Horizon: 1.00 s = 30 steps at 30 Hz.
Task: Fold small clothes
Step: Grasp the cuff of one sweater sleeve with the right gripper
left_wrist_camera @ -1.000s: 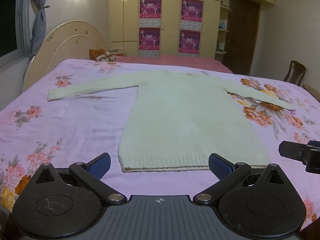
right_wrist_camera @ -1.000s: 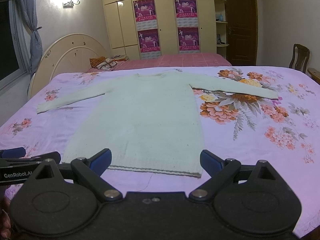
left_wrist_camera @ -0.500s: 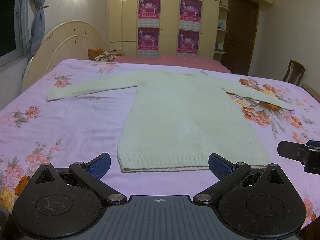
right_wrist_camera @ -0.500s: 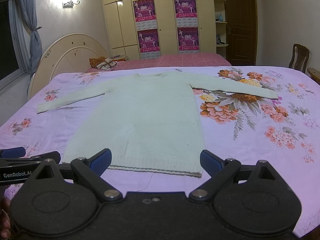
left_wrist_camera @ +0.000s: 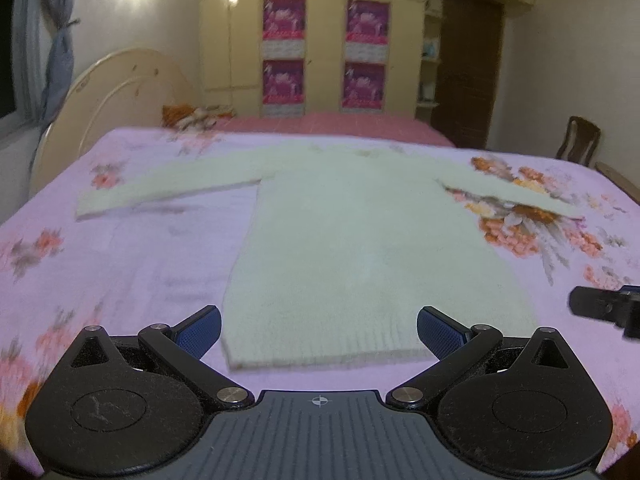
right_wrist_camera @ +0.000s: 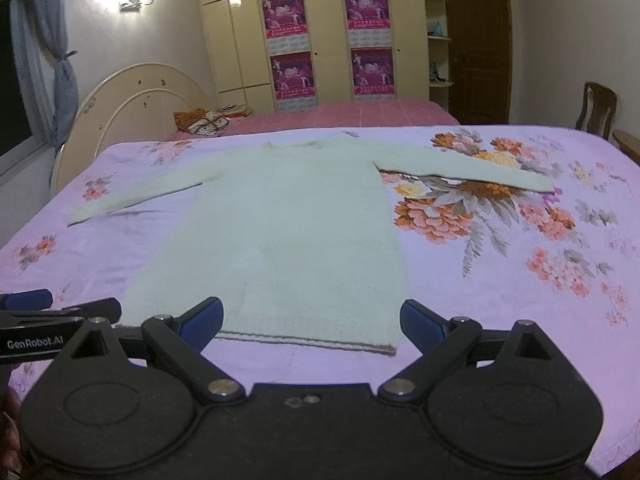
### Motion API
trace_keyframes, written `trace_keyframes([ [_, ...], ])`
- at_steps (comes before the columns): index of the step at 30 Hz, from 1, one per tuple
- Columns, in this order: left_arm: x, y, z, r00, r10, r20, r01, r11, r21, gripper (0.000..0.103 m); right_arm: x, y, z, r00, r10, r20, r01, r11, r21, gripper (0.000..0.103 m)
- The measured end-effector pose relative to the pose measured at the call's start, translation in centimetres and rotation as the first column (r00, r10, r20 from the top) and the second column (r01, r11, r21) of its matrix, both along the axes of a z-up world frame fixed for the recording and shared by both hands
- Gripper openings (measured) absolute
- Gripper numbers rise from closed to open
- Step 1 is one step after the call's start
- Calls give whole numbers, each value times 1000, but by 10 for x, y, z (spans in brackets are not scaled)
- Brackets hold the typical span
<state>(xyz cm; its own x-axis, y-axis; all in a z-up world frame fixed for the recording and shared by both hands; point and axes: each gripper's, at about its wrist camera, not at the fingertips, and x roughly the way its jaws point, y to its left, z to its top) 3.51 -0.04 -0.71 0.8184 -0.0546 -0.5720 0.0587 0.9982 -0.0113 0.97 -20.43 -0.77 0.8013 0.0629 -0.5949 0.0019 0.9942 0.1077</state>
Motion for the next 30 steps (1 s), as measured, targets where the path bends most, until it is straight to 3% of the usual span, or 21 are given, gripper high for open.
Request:
trace_keyframes([
  [3, 29, 4, 0, 997, -76, -21, 75, 996, -47, 103, 13, -26, 2, 998, -58, 2, 58, 997, 42, 95],
  [7, 81, 13, -1, 996, -74, -42, 69, 991, -116, 103, 40, -73, 3, 987, -161, 14, 158, 979, 127, 93],
  [11, 136, 17, -8, 1000, -14, -22, 12, 994, -105, 103, 76, -126, -3, 959, -283, 18, 273, 937, 216, 91],
  [16, 219, 25, -32, 990, -19, -138, -11, 977, -213, 103, 134, -189, -17, 906, -421, 33, 396, 874, 281, 90],
  [19, 259, 21, -44, 984, -15, -175, -15, 985, -172, 103, 169, -221, -28, 875, -483, 38, 451, 840, 303, 90],
  [22, 291, 25, -58, 980, 63, -190, -90, 986, -139, 103, 204, -254, -43, 843, -537, 23, 499, 797, 341, 89],
  [24, 308, 31, -66, 972, 109, -208, -139, 980, -140, 103, 222, -271, -54, 821, -571, 4, 532, 767, 359, 83],
  [25, 314, 34, -69, 972, 117, -206, -149, 978, -147, 103, 231, -280, -62, 812, -584, -16, 546, 748, 377, 72],
  [26, 319, 37, -72, 973, 119, -197, -150, 977, -152, 103, 238, -290, -69, 802, -596, -36, 558, 727, 399, 52],
  [28, 331, 44, -75, 975, 140, -175, -166, 976, -143, 103, 250, -305, -84, 779, -623, -76, 591, 687, 423, 35],
  [30, 339, 52, -76, 974, 168, -153, -190, 971, -144, 103, 259, -321, -99, 746, -656, -115, 627, 634, 453, 36],
])
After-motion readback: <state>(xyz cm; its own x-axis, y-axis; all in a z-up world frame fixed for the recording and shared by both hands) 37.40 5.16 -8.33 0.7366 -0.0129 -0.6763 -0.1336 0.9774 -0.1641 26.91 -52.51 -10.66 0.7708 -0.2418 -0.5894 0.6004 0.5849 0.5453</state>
